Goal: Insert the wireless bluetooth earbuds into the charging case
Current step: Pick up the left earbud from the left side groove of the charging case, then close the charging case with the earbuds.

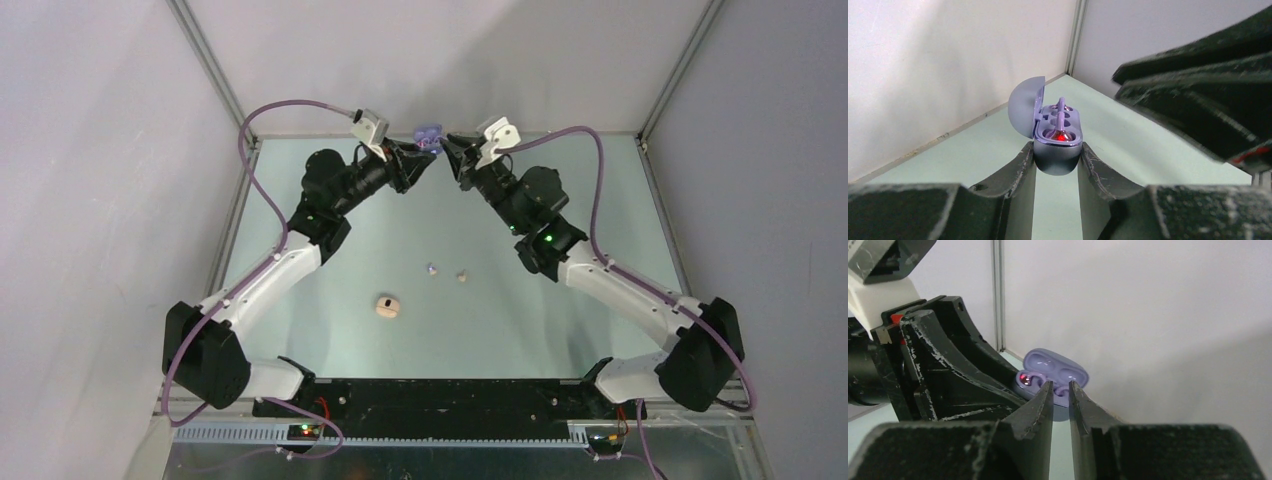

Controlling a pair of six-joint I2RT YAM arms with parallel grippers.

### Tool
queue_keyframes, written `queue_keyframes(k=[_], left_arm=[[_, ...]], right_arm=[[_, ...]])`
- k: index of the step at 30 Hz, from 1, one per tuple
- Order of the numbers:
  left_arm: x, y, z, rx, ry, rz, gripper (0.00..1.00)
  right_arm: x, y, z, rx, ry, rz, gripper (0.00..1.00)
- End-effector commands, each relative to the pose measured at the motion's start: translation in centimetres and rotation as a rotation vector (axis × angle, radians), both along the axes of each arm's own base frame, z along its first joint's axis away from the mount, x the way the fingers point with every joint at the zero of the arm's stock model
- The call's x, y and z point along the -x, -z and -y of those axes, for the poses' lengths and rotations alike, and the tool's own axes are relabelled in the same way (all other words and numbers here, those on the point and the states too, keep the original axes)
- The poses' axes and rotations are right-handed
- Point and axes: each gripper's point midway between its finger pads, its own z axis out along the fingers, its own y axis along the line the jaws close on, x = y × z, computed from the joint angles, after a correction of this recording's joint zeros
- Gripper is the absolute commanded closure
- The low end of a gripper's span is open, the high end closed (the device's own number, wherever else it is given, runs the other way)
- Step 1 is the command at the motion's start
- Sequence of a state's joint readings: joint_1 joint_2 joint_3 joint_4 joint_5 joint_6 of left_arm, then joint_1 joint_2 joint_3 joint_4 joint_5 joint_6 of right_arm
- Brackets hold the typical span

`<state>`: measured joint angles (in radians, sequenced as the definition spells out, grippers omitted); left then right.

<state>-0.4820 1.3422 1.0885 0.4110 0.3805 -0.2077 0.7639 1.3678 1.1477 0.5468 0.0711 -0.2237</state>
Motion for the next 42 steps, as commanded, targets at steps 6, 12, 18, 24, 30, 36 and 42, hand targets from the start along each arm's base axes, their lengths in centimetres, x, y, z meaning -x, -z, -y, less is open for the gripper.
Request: queue_keyframes(k=[6,12,18,24,30,36,42], left_arm=[[3.1,1.6,-1.3,-0.155,0.256,0.126,1.00],[6.2,6.6,-2.7,-0.411,0.471,0.140,1.00],[6.8,8.4,-3.9,-0.556,0.508,0.209,1.00],[7.2,9.2,-4.2,-0.605,0.508,0.240,1.00],[7.2,9.2,-4.2,-0.586,0.477,0.231,1.00],[4.6,7.7,-4.0,-0.432,0.302,0.087,1.00],[3.0,7.8,-3.8,-0.317,0.226,-0.066,1.00]], right_arm=[[2.9,-0.7,3.6,0.059,-0.306,-0.171,0.54],[3.9,4.6,4.0,0.273,-0.677,-0.377,0.32],[3.0,8.8,1.4,0.472,-0.716,-0.303,0.18],[3.3,10.5,-2.3,0.524,-0.820,-0.312,0.16],[4.7,11.8,-4.4,0.537,-0.903,-0.332,0.17],[5.5,12.3,-4.6,0.554,-0.885,-0.333,0.18],[3.7,12.2,-3.0,0.568,-0.676,-0.315,0.18]])
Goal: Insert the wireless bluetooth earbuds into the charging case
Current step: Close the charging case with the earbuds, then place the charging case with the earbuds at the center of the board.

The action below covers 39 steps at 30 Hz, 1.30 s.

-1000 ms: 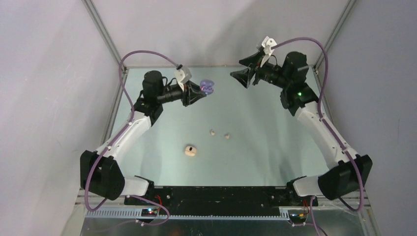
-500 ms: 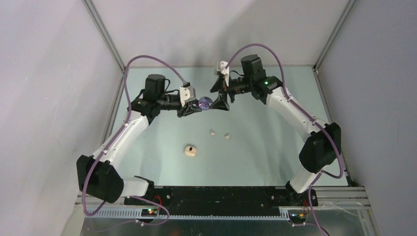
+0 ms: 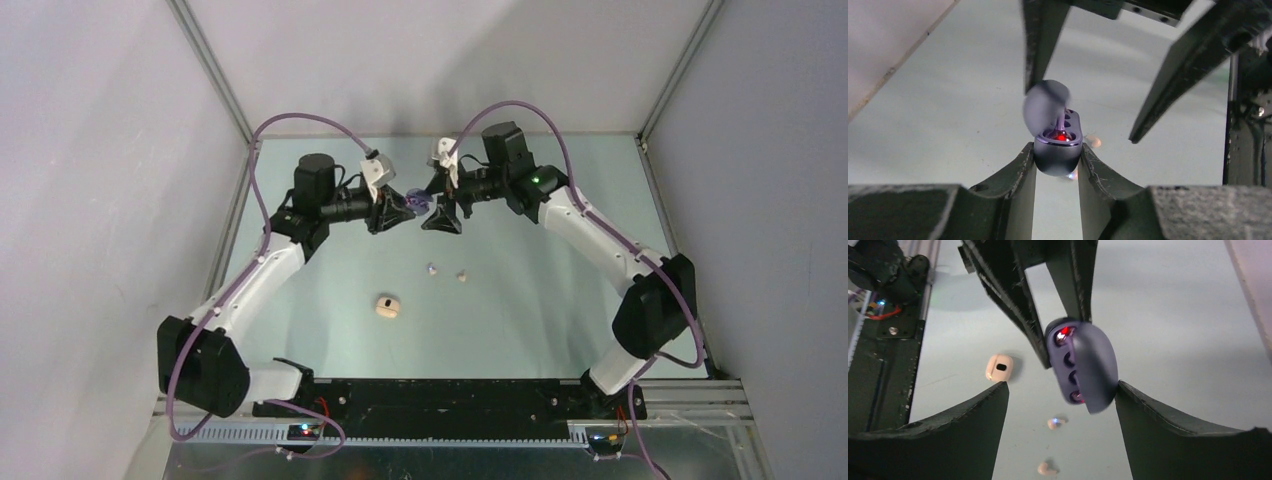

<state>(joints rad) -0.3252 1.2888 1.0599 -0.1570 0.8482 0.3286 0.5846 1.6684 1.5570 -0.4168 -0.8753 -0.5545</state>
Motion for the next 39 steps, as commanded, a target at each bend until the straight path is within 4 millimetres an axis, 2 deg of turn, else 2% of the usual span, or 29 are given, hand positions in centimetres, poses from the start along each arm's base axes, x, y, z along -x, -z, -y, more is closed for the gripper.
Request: queue_keyframes(k=[1,4,5,8,11,12,13,15,16,17,18,19,23,26,28,29,30,31,32,33,35,36,37,38,39], left_arm=[[-2.6,-2.4,0.2,0.131,-0.149,-0.049,1.00],[-3.5,-0.1,0.2,0.136,-0.203,-0.155,1.00],[-3.6,0.7,0.3,0.146,-0.218,-0.200,1.00],[-4.6,4.1,0.7,0.163,-0.262,-0.312,1.00],[-5.2,6.6,1.6,0.202,-0.276,-0.437,0.99],[-5.8,7.9,1.9,0.206,-0.281,-0.469,0.98],[-6.2,8.4,2.1,0.219,-0.293,-0.507,0.98],[-7.2,11.7,2.8,0.200,-0.321,-0.611,0.96],[-7.7,11.9,3.2,0.196,-0.327,-0.637,0.95],[-8.0,13.9,3.3,0.169,-0.352,-0.682,0.95],[-8.6,14.3,3.6,0.150,-0.386,-0.700,0.94],[-8.9,16.0,3.6,0.124,-0.417,-0.736,0.94],[-10.0,19.3,3.6,0.059,-0.547,-0.805,0.94],[-10.6,20.3,3.7,0.030,-0.605,-0.813,0.90],[-10.7,20.8,4.0,0.013,-0.616,-0.815,0.81],[-10.5,21.1,4.1,0.000,-0.621,-0.822,0.70],[-10.8,21.2,4.0,-0.006,-0.635,-0.812,0.64],[-10.7,21.2,3.9,-0.014,-0.641,-0.815,0.53],[-10.9,21.2,3.7,-0.020,-0.657,-0.803,0.49],[-10.7,21.5,3.3,-0.040,-0.672,-0.812,0.39],[-10.9,21.1,2.3,-0.056,-0.696,-0.782,0.29],[-10.9,20.3,2.1,-0.047,-0.695,-0.766,0.27],[-10.9,20.2,1.4,-0.053,-0.703,-0.757,0.18],[-10.9,18.9,1.2,-0.039,-0.702,-0.736,0.09],[-10.8,18.5,0.5,-0.042,-0.698,-0.733,0.03]], right_arm=[[-1.1,-1.8,1.9,0.010,0.170,0.096,0.18],[-2.9,-1.0,4.4,0.041,0.306,0.118,0.19],[-3.6,-1.2,5.6,0.052,0.377,0.136,0.18],[-4.6,0.4,9.6,0.079,0.525,0.103,0.18],[-4.1,2.7,12.4,0.116,0.599,0.020,0.19],[-3.3,3.8,13.5,0.129,0.612,-0.036,0.21],[-3.2,4.1,14.4,0.128,0.630,-0.066,0.21],[-2.0,5.4,15.5,0.142,0.638,-0.120,0.22],[-1.5,5.9,15.9,0.148,0.644,-0.132,0.22],[-1.4,6.1,16.3,0.146,0.660,-0.142,0.22],[-1.1,6.5,16.6,0.148,0.667,-0.150,0.21],[-1.0,7.0,17.0,0.148,0.682,-0.167,0.21],[-0.7,7.2,17.7,0.131,0.698,-0.200,0.21],[-0.6,7.3,17.9,0.134,0.698,-0.207,0.21],[-0.6,7.6,18.0,0.140,0.696,-0.212,0.20],[-0.8,7.7,18.0,0.142,0.698,-0.216,0.20],[-0.8,7.9,18.0,0.143,0.698,-0.220,0.20],[-1.0,8.1,17.9,0.145,0.696,-0.224,0.20],[-1.1,8.1,17.8,0.141,0.697,-0.224,0.20],[-1.3,8.4,17.7,0.143,0.696,-0.230,0.20],[-1.7,8.6,17.6,0.144,0.693,-0.235,0.20],[-1.8,8.7,17.5,0.145,0.691,-0.238,0.20],[-2.0,8.7,17.4,0.145,0.686,-0.242,0.20],[-2.3,8.7,17.3,0.144,0.684,-0.242,0.20],[-2.4,8.7,17.1,0.143,0.679,-0.243,0.20]])
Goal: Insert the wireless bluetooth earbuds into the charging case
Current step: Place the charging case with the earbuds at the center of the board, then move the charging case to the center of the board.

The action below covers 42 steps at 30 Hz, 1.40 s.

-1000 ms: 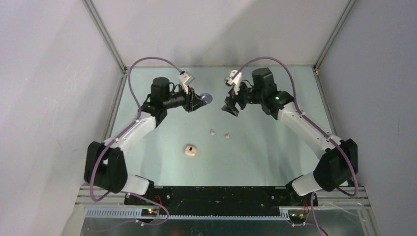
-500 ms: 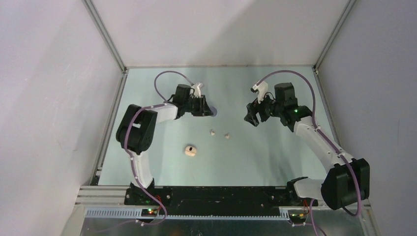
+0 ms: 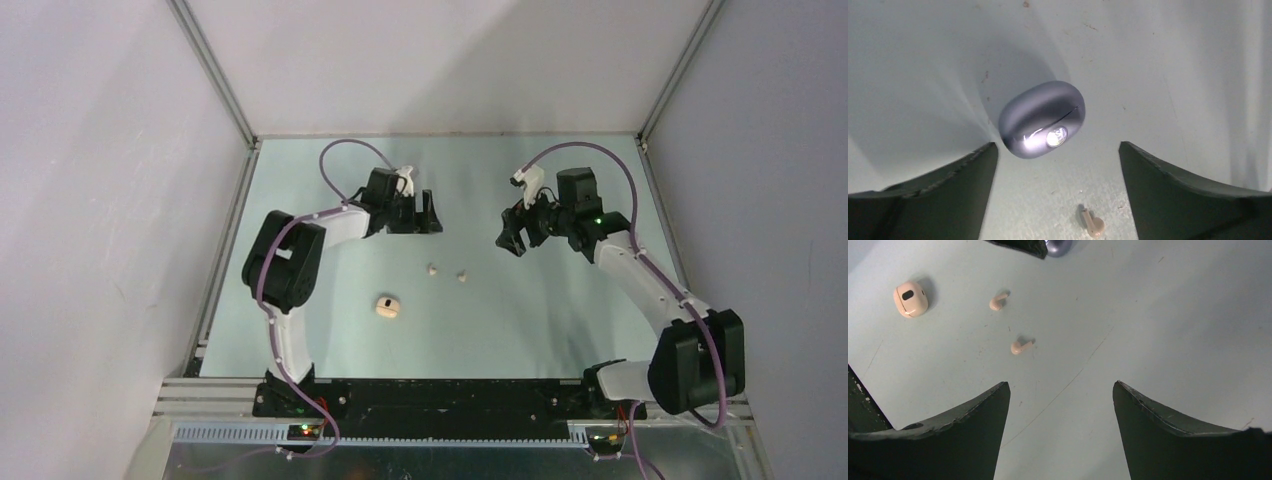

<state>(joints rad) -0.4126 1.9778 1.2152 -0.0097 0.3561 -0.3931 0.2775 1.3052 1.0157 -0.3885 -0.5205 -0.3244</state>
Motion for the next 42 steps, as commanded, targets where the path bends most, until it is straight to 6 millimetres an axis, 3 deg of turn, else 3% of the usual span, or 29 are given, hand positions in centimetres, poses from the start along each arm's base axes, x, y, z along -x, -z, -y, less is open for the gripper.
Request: queue_keyframes(k=[1,4,5,6,7,9,12,14,15,16,17,22,28,31,35,42], left_arm=[[-0.6,-5.0,-2.7,-0.023,-0.026,0.101,0.01],[0.2,-8.8,-4.6,-0.032,-0.016,0.125,0.00],[0.5,-11.5,-5.4,-0.027,-0.025,0.173,0.00],[1.2,-12.3,-6.2,-0.056,-0.018,0.182,0.00],[2.3,-14.2,-7.3,-0.068,-0.027,0.208,0.00],[4.0,-15.6,-9.6,-0.136,-0.053,0.228,0.00],[7.1,-16.0,-12.6,-0.246,-0.067,0.203,0.00],[9.3,-15.7,-13.8,-0.271,-0.075,0.165,0.00],[10.1,-14.4,-14.8,-0.286,-0.120,0.124,0.00],[10.7,-15.0,-15.4,-0.279,-0.154,0.143,0.01],[11.6,-13.8,-15.9,-0.272,-0.177,0.109,0.00],[14.7,-12.0,-17.6,-0.265,-0.241,0.036,0.00],[17.7,-8.1,-23.2,-0.225,-0.596,-0.212,0.00],[18.7,-7.3,-22.3,-0.134,-0.553,-0.272,0.00],[18.8,-7.6,-21.3,-0.010,-0.509,-0.244,0.00],[18.4,-8.2,-24.2,-0.011,-0.662,-0.206,0.00]], right_arm=[[-1.3,-0.9,-0.9,-0.030,-0.022,0.018,0.20],[-1.7,-0.9,-1.8,-0.018,-0.060,0.031,0.20],[-2.0,-0.8,-2.1,-0.004,-0.080,0.047,0.20],[-2.0,-0.8,-2.6,0.007,-0.107,0.063,0.20],[-2.2,-0.7,-3.1,0.013,-0.121,0.068,0.20],[-2.4,-0.4,-4.5,0.025,-0.164,0.080,0.20],[-1.9,0.0,-7.4,0.038,-0.250,0.096,0.20],[-1.5,0.6,-9.4,0.054,-0.322,0.114,0.21],[-1.5,1.0,-10.1,0.064,-0.348,0.110,0.21],[-0.7,2.1,-11.2,0.091,-0.408,0.107,0.22],[-0.6,2.0,-12.0,0.099,-0.438,0.121,0.22],[0.3,4.8,-16.8,0.164,-0.603,0.158,0.24],[-0.5,7.4,-20.3,0.229,-0.730,0.184,0.26],[-0.6,8.5,-21.8,0.260,-0.794,0.234,0.26],[0.3,11.0,-23.1,0.317,-0.910,0.301,0.26],[3.2,13.6,-24.2,0.351,-1.066,0.351,0.26]])
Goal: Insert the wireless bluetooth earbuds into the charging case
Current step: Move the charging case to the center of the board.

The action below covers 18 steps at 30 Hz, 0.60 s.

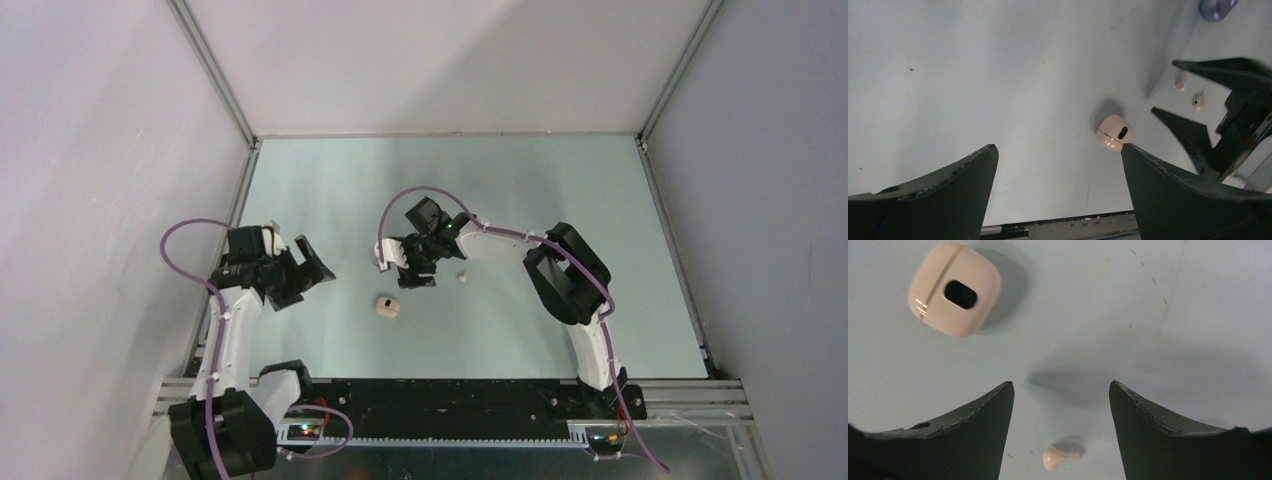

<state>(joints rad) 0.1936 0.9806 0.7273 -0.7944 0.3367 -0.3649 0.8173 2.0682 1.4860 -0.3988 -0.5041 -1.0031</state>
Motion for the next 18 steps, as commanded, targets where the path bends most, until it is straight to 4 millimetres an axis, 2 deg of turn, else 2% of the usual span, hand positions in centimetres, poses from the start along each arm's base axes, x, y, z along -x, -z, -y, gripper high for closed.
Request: queue_keyframes(k=[1,8,18], left_arm=[[-1.0,-1.6,-1.0,0.024,-0.085,0.079,0.00],[-1.4,-1.6,-2.7,0.040,-0.198,0.124,0.01],[-1.9,-2.2,-3.1,0.044,-0.232,0.161,0.02]], right_arm=[[1.4,0.5,-1.4,-0.010,-0.139,0.071,0.26],[5.6,1.1,-2.9,-0.027,-0.248,0.007,0.26],[7.3,0.3,-6.7,-0.124,-0.279,0.020,0.26]])
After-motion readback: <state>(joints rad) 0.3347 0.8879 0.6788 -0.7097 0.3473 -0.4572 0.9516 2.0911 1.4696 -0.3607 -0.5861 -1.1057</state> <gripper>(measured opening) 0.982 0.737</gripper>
